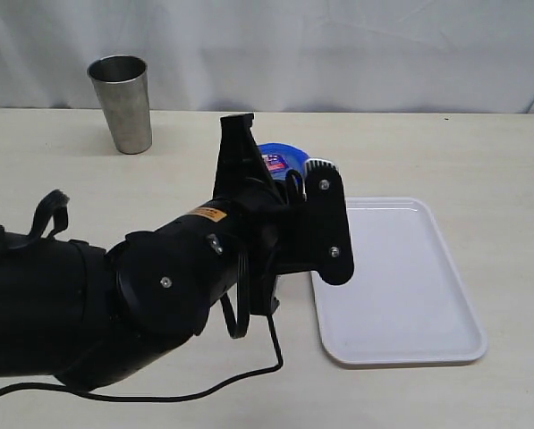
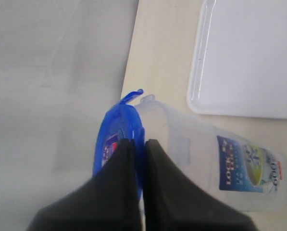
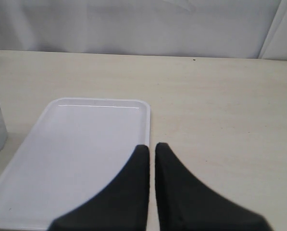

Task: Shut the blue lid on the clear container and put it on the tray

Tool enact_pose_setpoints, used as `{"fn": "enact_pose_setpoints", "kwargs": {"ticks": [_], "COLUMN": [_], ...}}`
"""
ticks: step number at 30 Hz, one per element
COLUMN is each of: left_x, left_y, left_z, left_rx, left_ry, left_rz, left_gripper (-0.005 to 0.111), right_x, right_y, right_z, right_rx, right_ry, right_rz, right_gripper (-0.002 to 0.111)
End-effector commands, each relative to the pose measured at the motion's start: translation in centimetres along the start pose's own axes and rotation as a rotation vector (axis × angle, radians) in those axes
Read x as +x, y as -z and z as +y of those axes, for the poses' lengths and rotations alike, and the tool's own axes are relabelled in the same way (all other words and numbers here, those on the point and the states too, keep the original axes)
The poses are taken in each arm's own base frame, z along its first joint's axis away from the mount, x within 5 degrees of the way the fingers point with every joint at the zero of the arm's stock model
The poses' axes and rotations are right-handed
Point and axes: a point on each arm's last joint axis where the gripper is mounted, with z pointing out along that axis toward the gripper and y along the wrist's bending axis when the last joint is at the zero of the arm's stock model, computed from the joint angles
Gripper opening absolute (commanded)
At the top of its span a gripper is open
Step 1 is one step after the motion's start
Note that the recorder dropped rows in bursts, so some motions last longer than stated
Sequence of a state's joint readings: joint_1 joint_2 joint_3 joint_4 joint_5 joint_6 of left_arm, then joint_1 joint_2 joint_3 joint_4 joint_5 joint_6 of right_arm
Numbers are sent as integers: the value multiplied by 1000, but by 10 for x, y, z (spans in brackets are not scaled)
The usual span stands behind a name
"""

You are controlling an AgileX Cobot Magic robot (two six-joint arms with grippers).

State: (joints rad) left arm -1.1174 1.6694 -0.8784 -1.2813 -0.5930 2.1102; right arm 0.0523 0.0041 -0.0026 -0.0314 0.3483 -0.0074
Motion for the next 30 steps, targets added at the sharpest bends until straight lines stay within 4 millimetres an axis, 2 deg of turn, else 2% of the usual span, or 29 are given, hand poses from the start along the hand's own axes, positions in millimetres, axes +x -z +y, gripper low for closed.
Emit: {"fn": "enact_pose_setpoints", "kwargs": {"ticks": [1, 17, 30], "left_x": [0, 5, 5], "left_y": [1, 1, 1], "left_z": [-3, 3, -2], "left_rx": [38, -22, 22], "left_ry": [11, 29, 65], "left_rz": [0, 54, 56], "left_gripper": [0, 0, 0], "right_x": [0, 0, 0], "right_y": [0, 0, 0], "right_z": [0, 0, 0], "right_rx": [3, 3, 3], "right_ry": [1, 1, 1], "right_rz": [-3, -3, -3], "right_gripper": [5, 5, 5]}}
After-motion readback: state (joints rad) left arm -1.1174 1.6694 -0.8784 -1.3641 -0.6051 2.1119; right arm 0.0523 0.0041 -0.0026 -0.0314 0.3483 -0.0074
